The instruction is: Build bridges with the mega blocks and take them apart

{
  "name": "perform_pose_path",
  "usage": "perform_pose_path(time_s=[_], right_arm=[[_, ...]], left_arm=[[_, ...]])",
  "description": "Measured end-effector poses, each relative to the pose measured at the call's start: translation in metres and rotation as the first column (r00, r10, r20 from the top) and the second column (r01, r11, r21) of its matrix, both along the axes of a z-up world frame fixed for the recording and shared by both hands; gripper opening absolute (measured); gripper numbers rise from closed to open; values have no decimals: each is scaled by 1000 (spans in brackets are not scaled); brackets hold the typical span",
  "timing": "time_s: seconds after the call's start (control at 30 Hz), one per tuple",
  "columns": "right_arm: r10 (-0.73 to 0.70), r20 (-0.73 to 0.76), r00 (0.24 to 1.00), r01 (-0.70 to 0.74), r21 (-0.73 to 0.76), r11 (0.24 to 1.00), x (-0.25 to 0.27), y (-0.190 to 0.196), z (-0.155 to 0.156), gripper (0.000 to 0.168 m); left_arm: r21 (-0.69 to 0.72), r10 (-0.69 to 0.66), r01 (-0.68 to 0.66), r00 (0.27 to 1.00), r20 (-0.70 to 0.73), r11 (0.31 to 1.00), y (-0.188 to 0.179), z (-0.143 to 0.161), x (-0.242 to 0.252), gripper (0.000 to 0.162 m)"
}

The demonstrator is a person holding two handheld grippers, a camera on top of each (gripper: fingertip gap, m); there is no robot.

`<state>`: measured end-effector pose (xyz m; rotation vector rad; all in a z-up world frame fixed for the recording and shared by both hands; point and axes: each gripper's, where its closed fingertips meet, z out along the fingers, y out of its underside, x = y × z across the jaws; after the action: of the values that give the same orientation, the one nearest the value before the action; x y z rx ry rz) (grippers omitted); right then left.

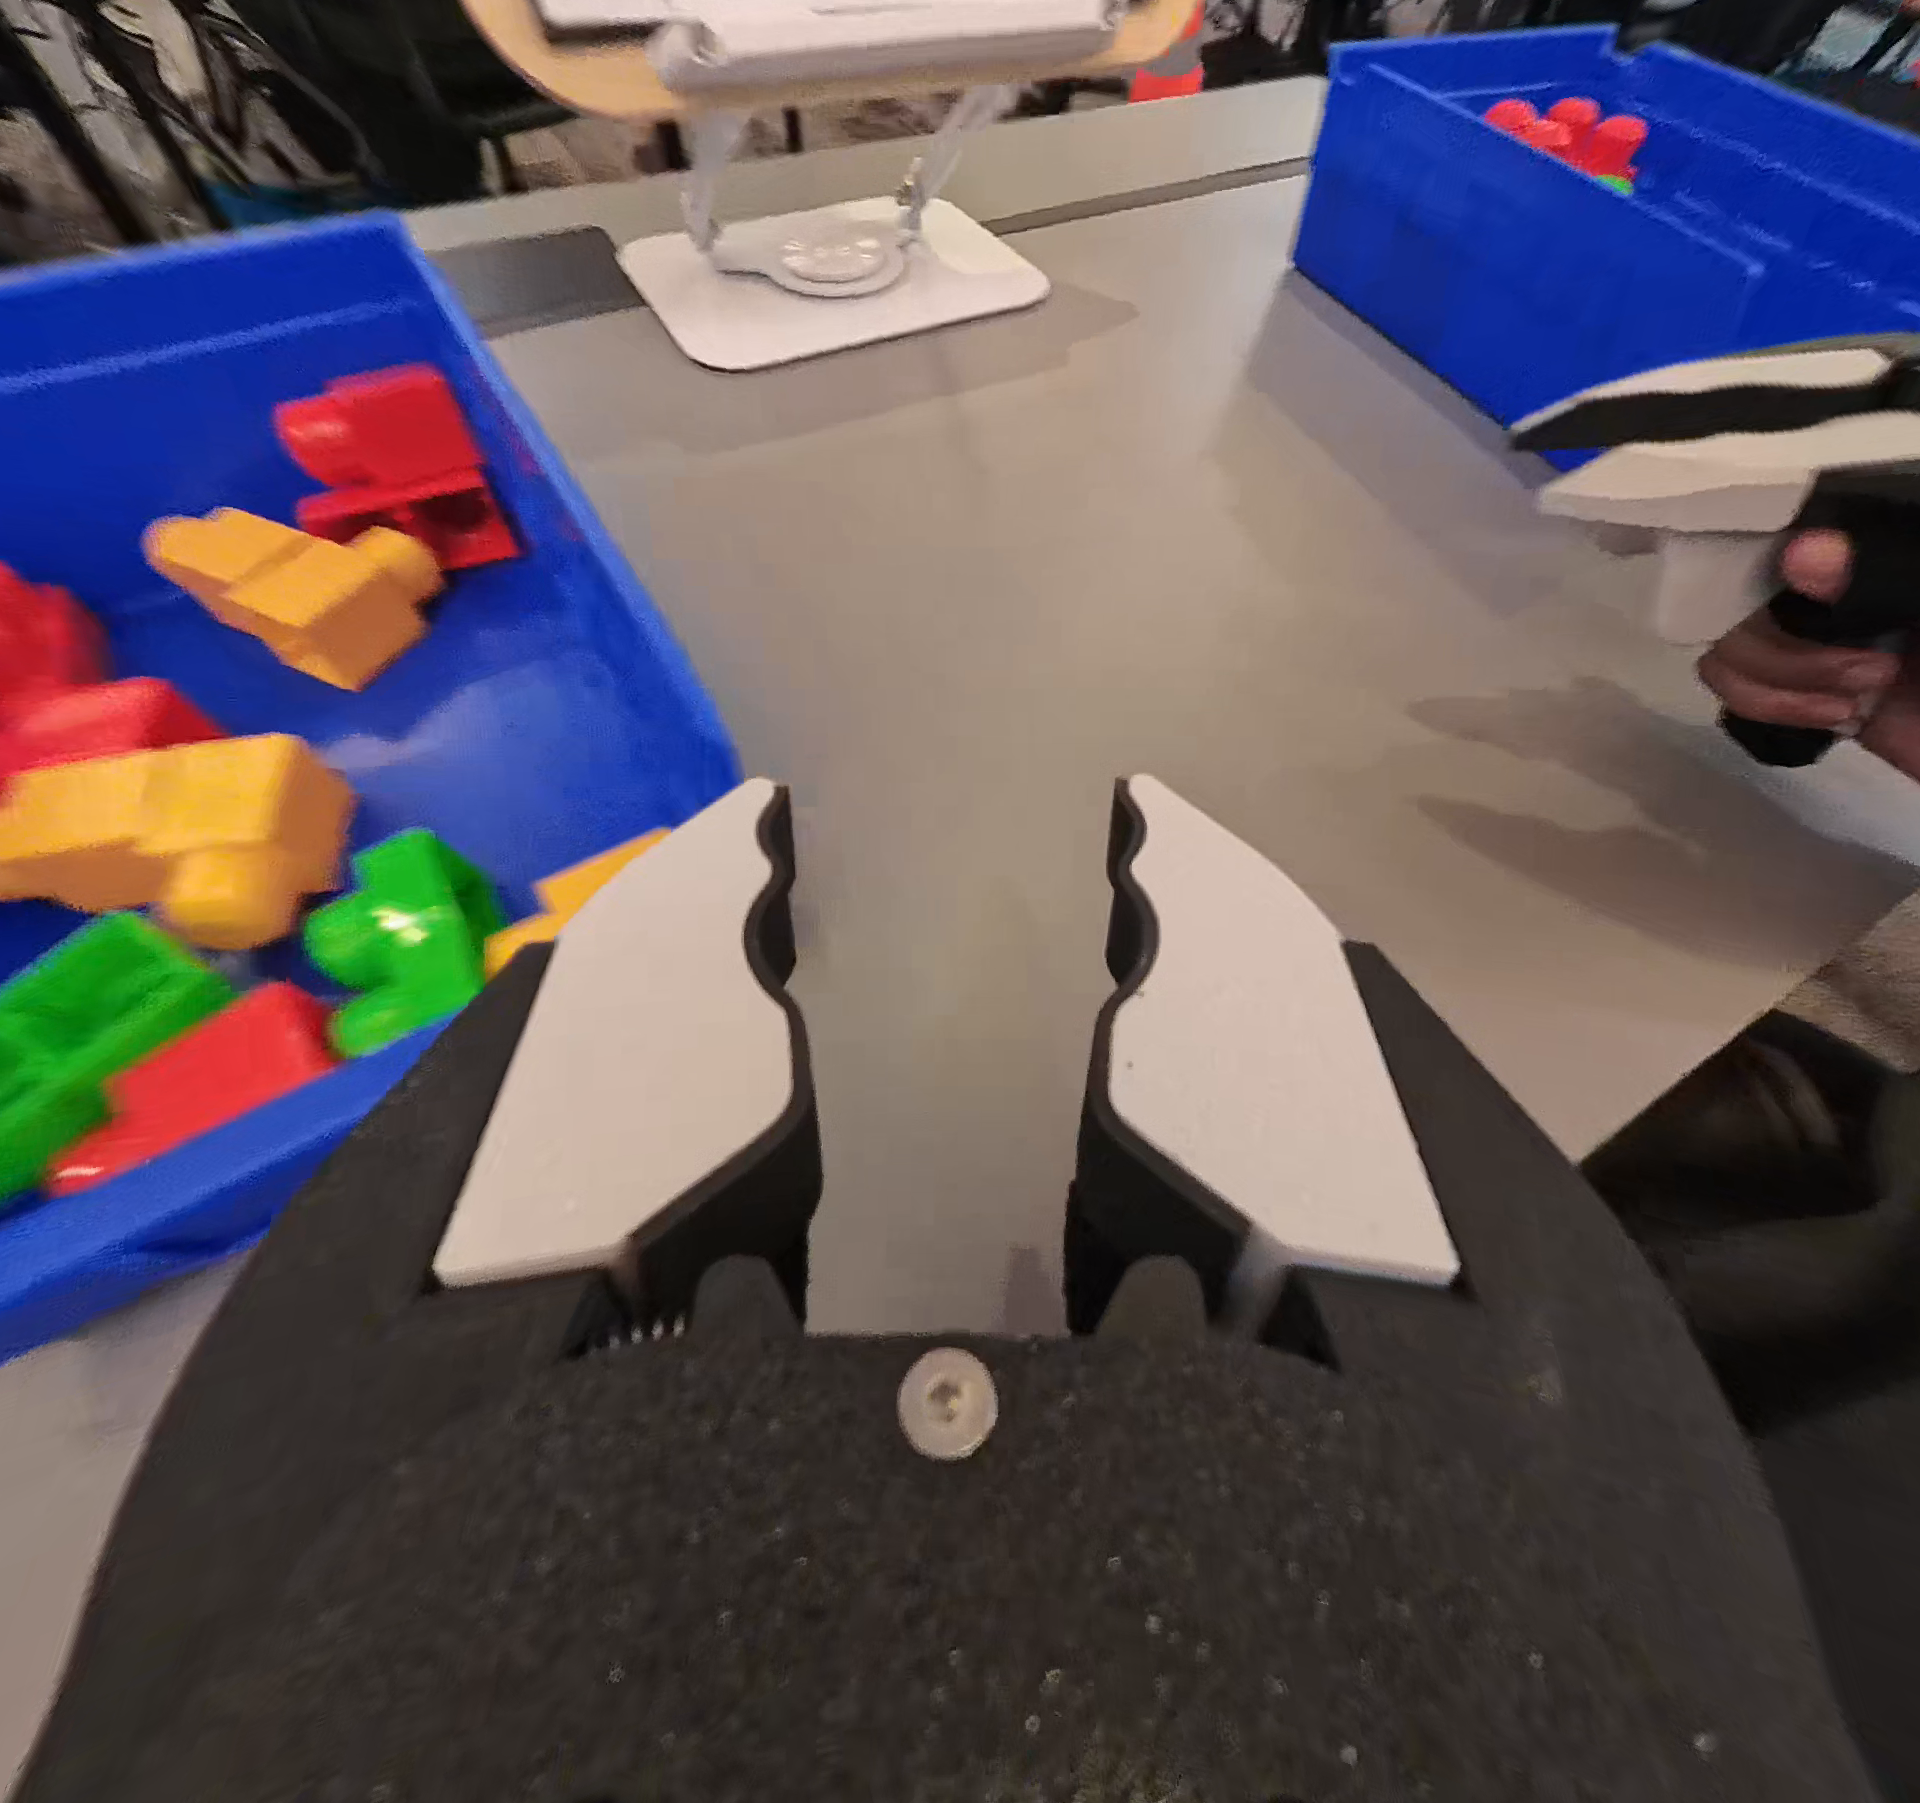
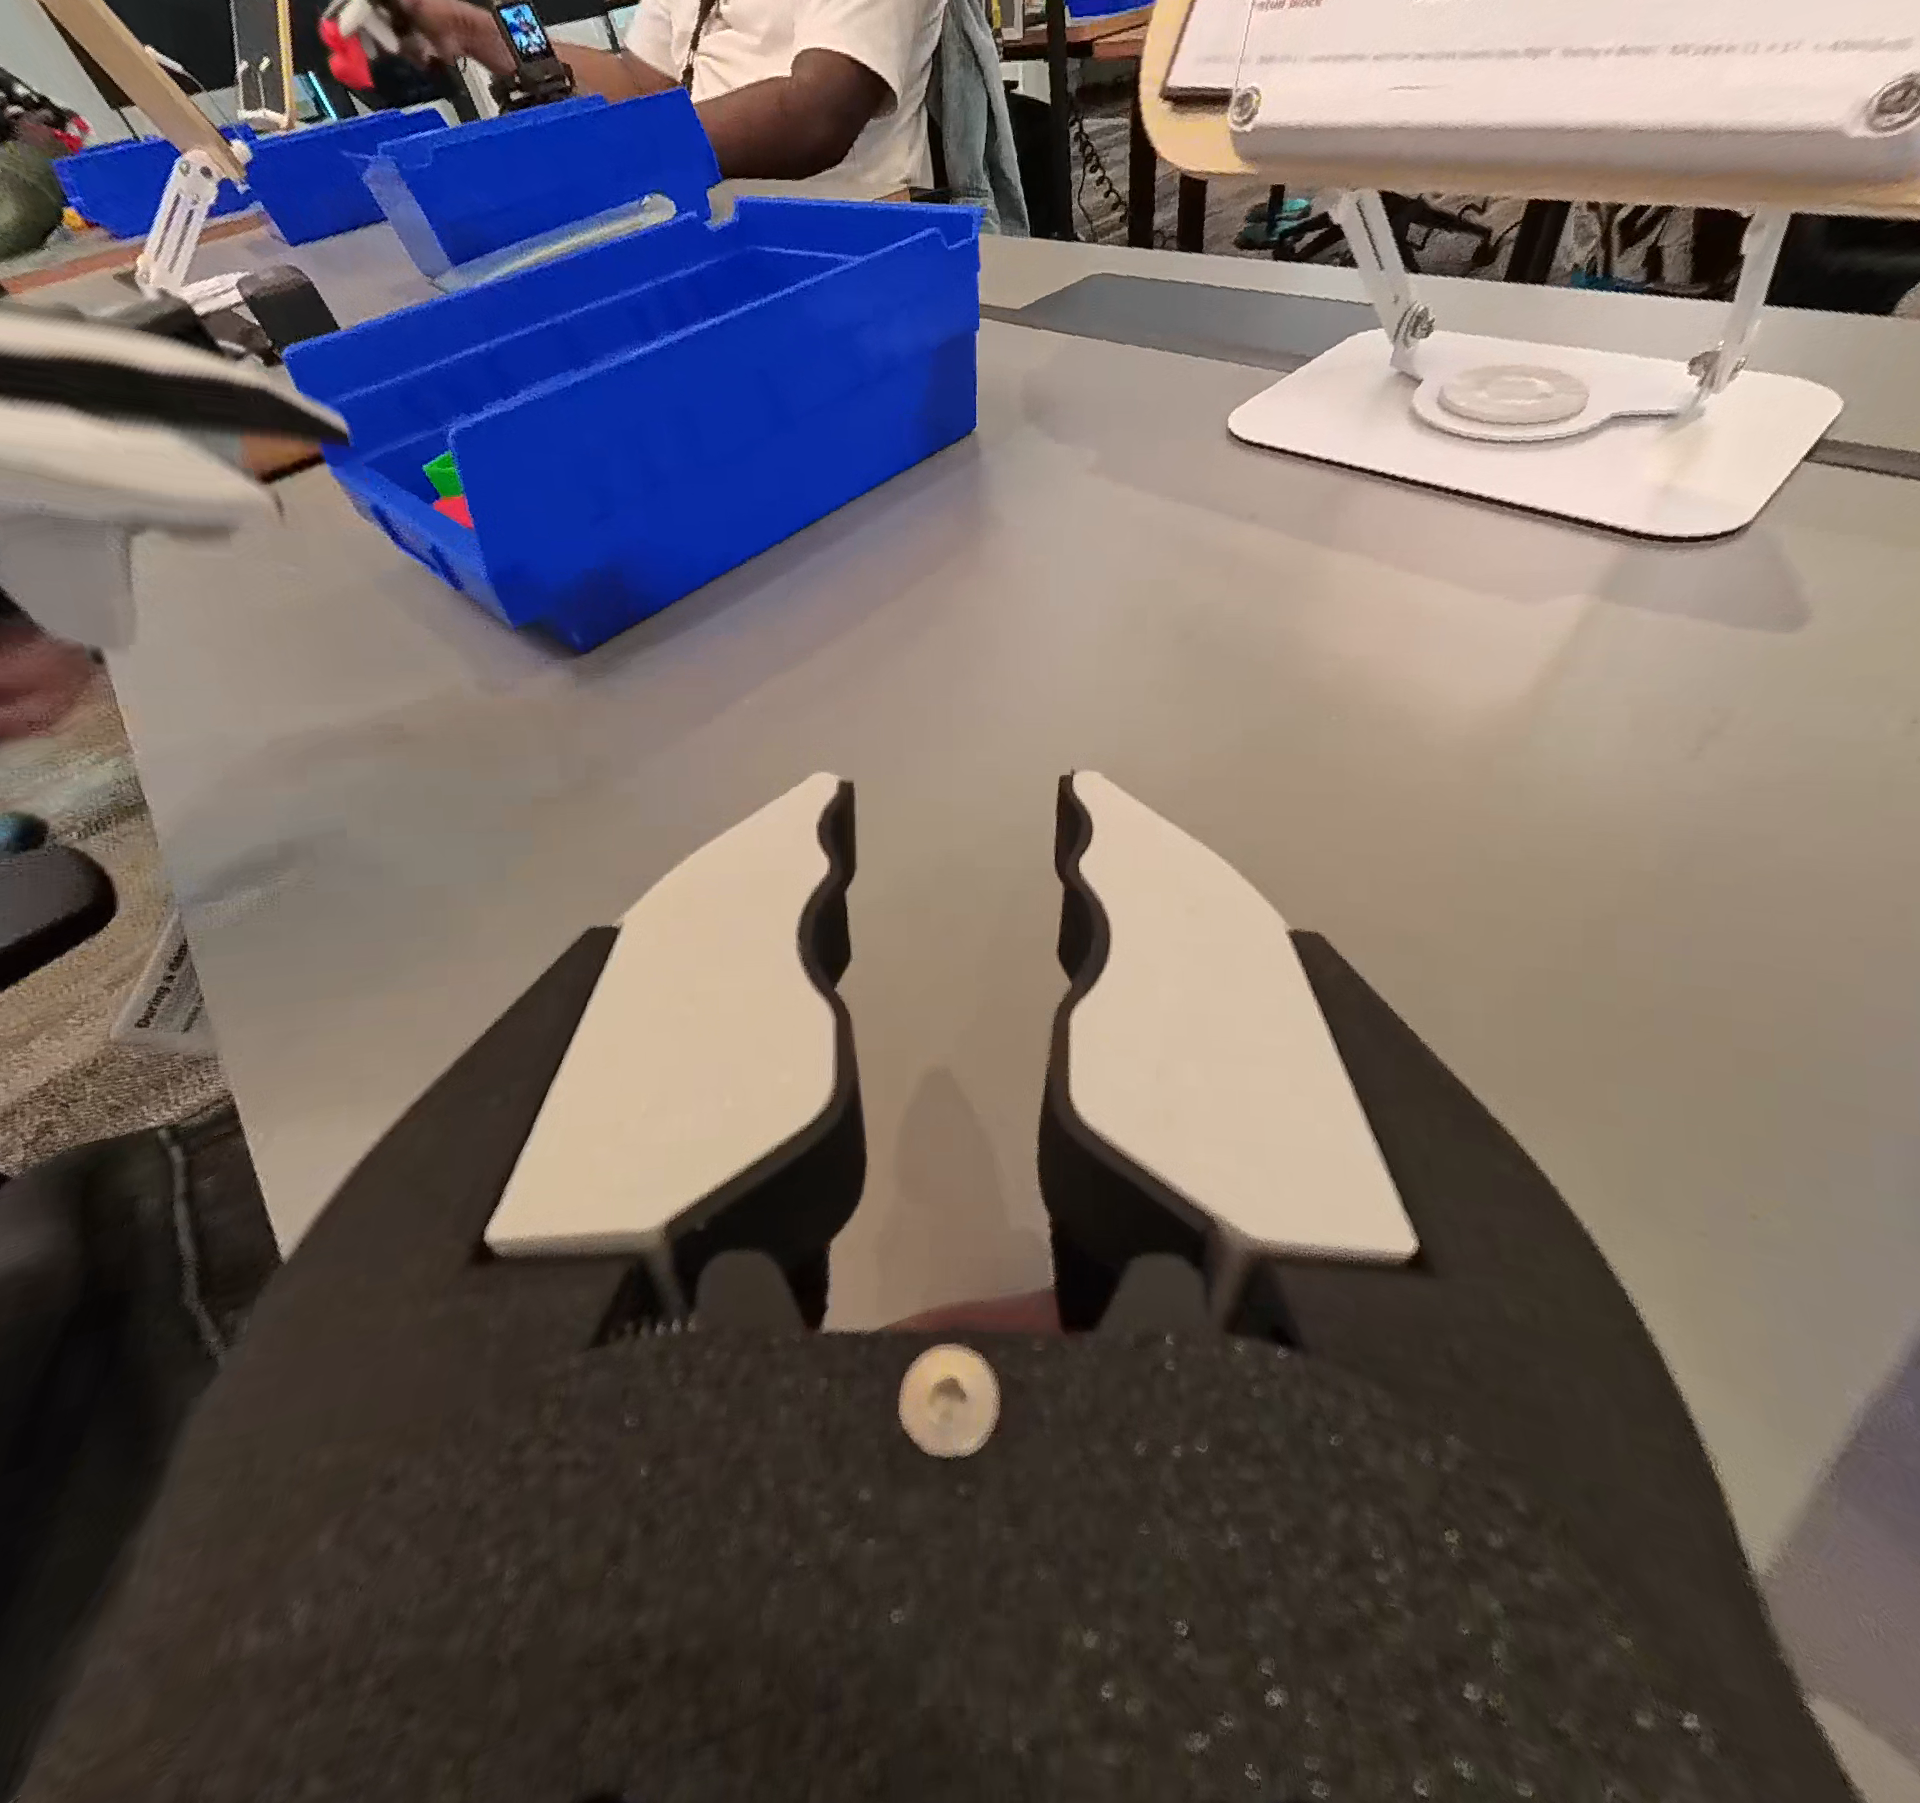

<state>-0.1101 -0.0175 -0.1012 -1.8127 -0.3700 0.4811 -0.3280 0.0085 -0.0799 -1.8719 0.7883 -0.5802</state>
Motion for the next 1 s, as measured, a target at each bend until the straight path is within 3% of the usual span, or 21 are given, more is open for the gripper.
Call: perform_pose_path(time_s=[0.2, 0.27, 0.4, 0.57, 0.7, 0.83, 1.0], right_arm=[[24, 30, 999, -23, -19, 1000, -4, -1, -9, 35], [24, 39, 999, -23, -22, 999, -3, -1, -11, 35], [25, 14, 1000, -25, -27, 999, 1, -3, -9, 34], [24, -4, 1000, -24, -30, 999, 5, -4, -7, 33], [11, 7, 1000, -11, -28, 1000, 10, -3, -7, 33], [3, 2, 1000, -3, -43, 999, 14, -1, -11, 32], [11, -30, 999, -13, -74, 997, 14, 1, -18, 32]], left_arm=[[53, 72, -61, 968, -242, 997, 68, 33, -48, 57], [-1, 31, -34, 931, -364, 999, 88, 26, -52, 58], [-28, -14, -5, 791, -611, 1000, 153, 0, -56, 51], [-307, -262, 95, 780, -569, 947, 210, -53, -34, 46], [-289, -268, 75, 641, -719, 954, 248, -73, -47, 46], [-349, -356, 131, 588, -726, 928, 250, -81, -41, 42], [-378, -375, 100, 495, -783, 920, 263, -93, -53, 44]])
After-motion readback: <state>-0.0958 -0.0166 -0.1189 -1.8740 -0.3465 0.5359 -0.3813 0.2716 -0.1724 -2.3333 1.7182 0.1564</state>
